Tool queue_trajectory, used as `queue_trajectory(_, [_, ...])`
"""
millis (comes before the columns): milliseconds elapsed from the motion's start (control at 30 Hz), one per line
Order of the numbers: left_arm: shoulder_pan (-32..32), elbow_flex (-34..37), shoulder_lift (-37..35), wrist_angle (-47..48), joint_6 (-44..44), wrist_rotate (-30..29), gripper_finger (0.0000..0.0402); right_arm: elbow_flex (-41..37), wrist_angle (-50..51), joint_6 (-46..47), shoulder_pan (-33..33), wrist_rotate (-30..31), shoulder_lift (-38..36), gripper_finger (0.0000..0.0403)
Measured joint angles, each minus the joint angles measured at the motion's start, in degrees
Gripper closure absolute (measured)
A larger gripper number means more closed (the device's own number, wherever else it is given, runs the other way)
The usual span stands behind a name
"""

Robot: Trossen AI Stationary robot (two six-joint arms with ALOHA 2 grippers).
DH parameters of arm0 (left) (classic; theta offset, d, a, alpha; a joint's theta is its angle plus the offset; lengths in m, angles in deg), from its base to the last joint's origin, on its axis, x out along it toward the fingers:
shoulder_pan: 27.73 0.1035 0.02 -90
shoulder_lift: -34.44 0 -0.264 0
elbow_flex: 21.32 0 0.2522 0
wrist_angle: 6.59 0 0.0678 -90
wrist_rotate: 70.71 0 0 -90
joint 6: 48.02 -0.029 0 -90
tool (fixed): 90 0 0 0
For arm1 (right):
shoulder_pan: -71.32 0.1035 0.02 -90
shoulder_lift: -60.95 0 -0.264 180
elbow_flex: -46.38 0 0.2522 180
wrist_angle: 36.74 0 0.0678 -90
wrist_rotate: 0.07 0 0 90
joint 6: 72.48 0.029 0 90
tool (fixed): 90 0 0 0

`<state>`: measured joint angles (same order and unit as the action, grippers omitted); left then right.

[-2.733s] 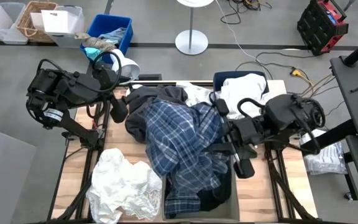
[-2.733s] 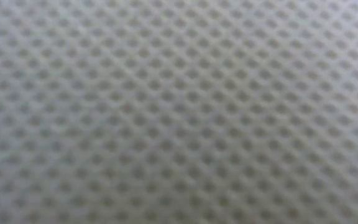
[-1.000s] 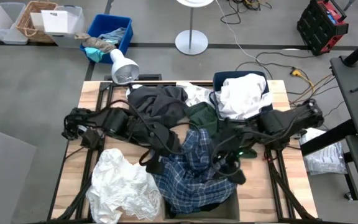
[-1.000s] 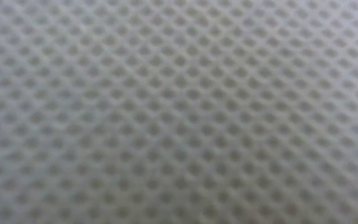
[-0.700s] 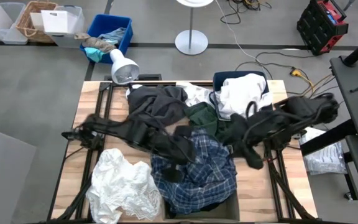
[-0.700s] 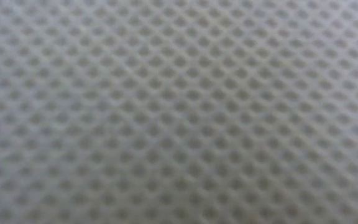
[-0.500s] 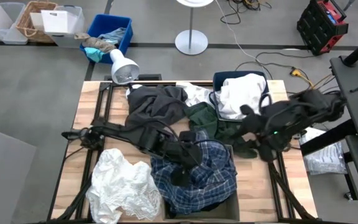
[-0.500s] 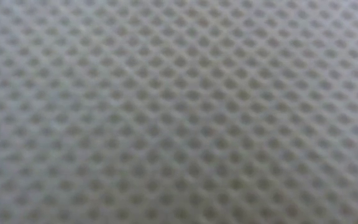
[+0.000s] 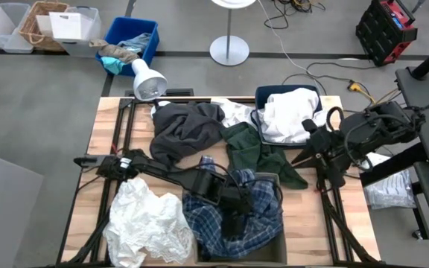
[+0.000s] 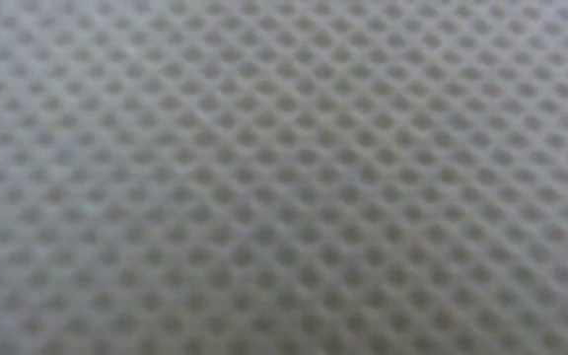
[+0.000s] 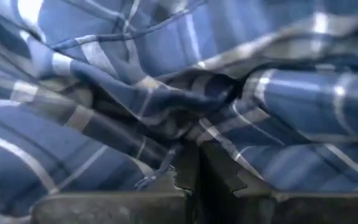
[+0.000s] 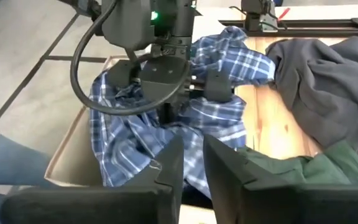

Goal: Sort clothes
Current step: Put the blue checkered polo shirt into the brown laundry organizer

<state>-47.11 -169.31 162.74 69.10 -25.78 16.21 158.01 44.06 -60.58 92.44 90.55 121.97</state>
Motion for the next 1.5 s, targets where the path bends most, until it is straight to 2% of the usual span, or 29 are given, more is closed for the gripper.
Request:
queue_trajectory(267, [-0.74,-0.07,4.17,-1.86,4.55,5.52,0.0401,-5.63,-0.36,1.89,0.0,1.52,-5.93,0.037])
queue_trajectory(600, [-0.72,-0.24,8.37,-1.02,6.1,6.31,0.0401,-12.23,-4.83,1.92,0.0,2.61,-9.43,0.0371])
queue_trajectory(767, [-0.69,-0.2,9.3,-0.73,9.69,7.19,0.0401,-15.01,-5.25,1.53,0.0,2.6,-9.6,0.0371])
queue_trajectory(1300, [-1.28,-0.63,0.86,-1.06,23.98,7.16,0.0401,-16.9,-6.52,-1.51,-0.02,2.62,-9.96,0.0371])
queue_trajectory(1500, [-1.48,-0.59,-2.48,-3.33,24.39,7.07,0.0401,-23.32,-15.88,-1.14,0.0,2.15,-10.02,0.0371])
